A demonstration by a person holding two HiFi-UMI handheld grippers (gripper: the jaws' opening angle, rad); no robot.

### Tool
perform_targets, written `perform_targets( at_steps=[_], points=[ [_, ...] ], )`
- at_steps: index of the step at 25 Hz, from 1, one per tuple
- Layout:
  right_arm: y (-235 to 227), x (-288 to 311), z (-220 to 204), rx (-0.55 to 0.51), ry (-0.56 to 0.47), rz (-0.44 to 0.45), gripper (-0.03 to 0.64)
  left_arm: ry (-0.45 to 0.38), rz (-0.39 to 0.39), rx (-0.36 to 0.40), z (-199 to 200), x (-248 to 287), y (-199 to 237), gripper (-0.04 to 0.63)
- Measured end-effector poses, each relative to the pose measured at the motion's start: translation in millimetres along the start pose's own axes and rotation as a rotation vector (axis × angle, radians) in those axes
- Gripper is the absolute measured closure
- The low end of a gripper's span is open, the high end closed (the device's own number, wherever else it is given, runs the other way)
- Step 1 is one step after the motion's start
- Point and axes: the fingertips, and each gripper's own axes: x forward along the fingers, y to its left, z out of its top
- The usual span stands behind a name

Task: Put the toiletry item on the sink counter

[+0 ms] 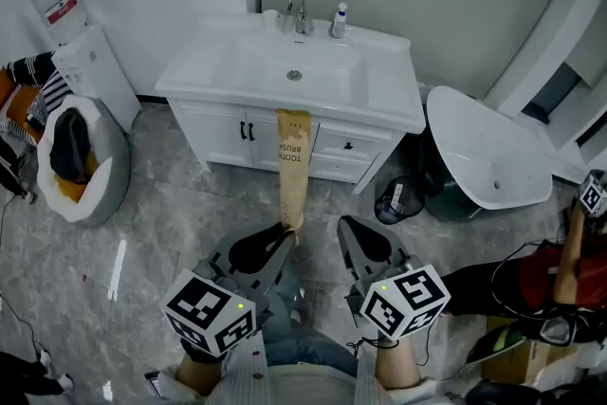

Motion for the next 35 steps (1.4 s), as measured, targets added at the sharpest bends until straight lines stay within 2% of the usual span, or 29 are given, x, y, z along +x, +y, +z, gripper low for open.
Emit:
perform_targets(
  at_steps=[7,20,25,35],
  points=[
    [-37,56,12,0.001,0.031,-0.013,0.607,0.008,-0.013,-0.023,14,50,48,0.535],
    [-113,159,65,0.024,0.032,-0.076,0.607,0.039,-0.057,-0.003,70,147,137,0.535],
    [-132,190,82,0.031,0.02,-0.104,0.607,0.039,-0.072,0.006,90,170,168,0.535],
    [-143,228,89,0.037,0.015,-0.147,0.607,0.037,-0.093,0.001,102,187,212,0.535]
  ],
)
